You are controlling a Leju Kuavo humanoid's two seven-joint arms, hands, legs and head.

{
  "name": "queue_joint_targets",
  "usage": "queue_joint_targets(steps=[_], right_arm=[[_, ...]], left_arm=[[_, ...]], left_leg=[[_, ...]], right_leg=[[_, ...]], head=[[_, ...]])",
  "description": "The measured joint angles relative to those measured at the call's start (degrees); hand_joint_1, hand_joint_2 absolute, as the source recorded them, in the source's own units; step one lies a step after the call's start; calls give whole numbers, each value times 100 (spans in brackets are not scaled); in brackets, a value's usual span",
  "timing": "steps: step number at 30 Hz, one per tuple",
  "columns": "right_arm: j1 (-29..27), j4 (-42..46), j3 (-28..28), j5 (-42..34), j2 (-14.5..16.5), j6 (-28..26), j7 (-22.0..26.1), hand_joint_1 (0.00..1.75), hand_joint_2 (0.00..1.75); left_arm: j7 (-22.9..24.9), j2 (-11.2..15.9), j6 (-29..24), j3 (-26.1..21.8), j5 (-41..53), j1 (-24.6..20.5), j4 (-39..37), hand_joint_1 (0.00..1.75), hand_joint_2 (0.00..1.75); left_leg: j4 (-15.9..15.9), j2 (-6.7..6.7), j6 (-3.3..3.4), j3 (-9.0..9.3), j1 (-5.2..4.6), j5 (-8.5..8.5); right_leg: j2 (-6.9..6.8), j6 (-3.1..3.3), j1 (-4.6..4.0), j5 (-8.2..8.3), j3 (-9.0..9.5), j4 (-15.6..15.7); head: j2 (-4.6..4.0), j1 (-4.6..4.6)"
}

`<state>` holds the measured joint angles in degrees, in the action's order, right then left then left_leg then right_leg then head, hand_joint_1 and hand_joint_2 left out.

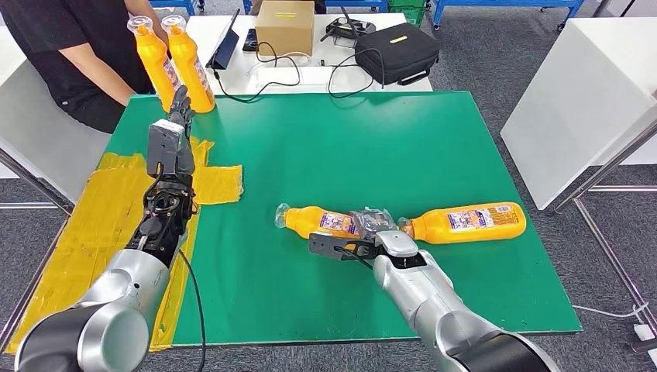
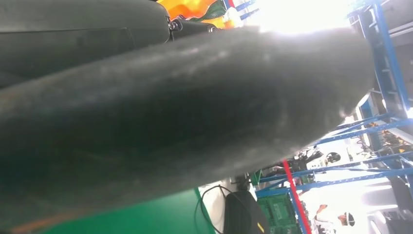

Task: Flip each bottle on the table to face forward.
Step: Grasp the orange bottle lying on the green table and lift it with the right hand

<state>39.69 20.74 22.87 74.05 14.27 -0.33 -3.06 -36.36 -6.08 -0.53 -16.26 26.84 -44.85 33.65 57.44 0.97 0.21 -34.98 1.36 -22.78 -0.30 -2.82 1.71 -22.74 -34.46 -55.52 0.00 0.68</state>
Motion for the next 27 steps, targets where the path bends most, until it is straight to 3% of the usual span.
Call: queue_joint_targets(steps=[11,17,22,27], right_arm=[[43,-8,-98,-336,39,-182,147,175,175],[1,86,-580,-1021,-75,-764,779,175,175],[-89,338,-959,-1239,-232,-912,1104,175,175],[-385,1047,-1250,-1673,-424,-842,1455,175,175]], left_arm=[[44,97,73,4,-197,105,61,0,0],[172,110,447,14,-376,141,175,0,0],[175,116,632,127,-297,216,236,0,0],[119,125,1510,243,-716,377,280,0,0]], left_leg=[[0,8,0,-2,1,0],[0,9,0,-5,0,1],[1,1,3,-18,-1,6],[4,-17,5,-47,-4,8]], right_leg=[[5,0,-1,0,-3,0],[6,6,-1,5,-7,0],[4,9,0,8,-15,0],[-8,8,2,11,-35,-2]], head=[[0,-1],[0,0],[0,0],[0,0]])
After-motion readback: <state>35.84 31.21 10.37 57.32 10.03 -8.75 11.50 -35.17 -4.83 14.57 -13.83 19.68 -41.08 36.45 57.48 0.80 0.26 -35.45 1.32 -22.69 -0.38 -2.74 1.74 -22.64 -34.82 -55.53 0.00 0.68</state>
